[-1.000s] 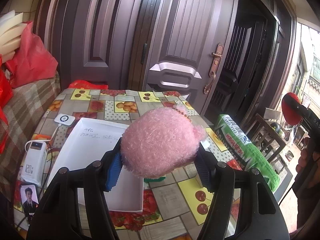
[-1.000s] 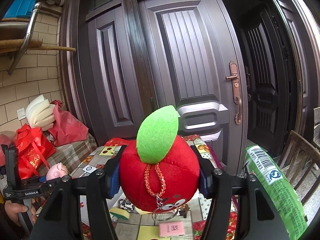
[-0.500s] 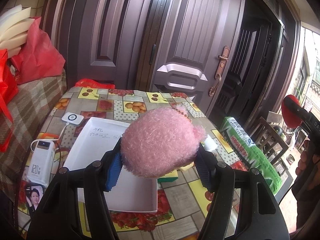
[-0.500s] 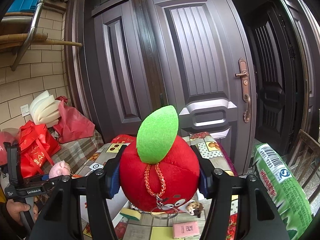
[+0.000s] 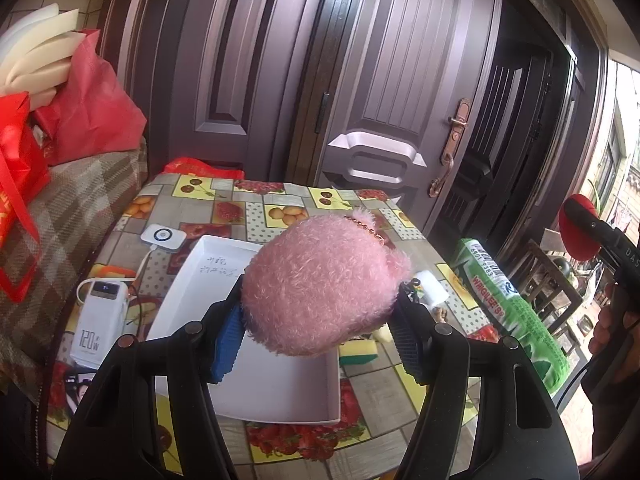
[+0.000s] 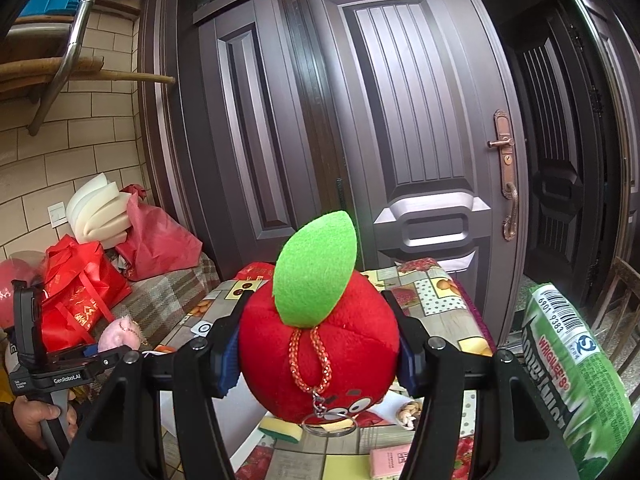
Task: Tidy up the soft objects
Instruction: 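Carry both plushes over the white tray and open both tools to drop them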
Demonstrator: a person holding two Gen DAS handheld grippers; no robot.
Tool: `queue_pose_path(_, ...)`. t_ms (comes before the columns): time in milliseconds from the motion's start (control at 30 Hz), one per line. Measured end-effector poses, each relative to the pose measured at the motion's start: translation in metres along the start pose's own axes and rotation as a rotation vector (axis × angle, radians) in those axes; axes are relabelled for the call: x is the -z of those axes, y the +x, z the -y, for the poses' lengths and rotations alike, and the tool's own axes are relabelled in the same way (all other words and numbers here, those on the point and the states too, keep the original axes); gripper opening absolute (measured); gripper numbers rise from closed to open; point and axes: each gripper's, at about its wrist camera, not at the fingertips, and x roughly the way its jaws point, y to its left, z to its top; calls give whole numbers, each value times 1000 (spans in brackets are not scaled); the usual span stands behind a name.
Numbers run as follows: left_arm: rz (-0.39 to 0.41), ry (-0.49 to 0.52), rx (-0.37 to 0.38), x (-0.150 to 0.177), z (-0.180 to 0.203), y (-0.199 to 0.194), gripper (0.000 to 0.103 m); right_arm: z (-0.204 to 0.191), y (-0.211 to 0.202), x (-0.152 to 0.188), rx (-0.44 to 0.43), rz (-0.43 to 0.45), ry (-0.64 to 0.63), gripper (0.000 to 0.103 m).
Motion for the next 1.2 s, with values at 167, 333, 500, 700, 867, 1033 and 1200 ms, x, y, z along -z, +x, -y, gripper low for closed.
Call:
queue_pose_path(167,8,-15,-8,-1,-12,-5,65,-13,8,0,-25,-13,-14,61)
queue_pose_path(333,12,-36,-17,-2,-26,-4,65,-27,19,0,-54,-30,-37,61)
queue_pose_path(500,11,-62,-38,-6,-43,2,65,-40,33,3,-84,-54,-64,61)
queue_pose_path(700,-20,-71,-56,-4,-59,17,65,-58,71,20,-138,-147,-80,61)
queue_pose_path(867,-63,-63,-81,1,-66,42,65,-77,113,44,-184,-259,-108,61)
queue_pose_path(1033,-155,-69,-103,17,-78,82,65,-94,158,81,-241,-417,-83,61)
queue_pose_path(1200,-232,-93,-119,33,-90,117,65,-112,188,113,-275,-517,-108,61)
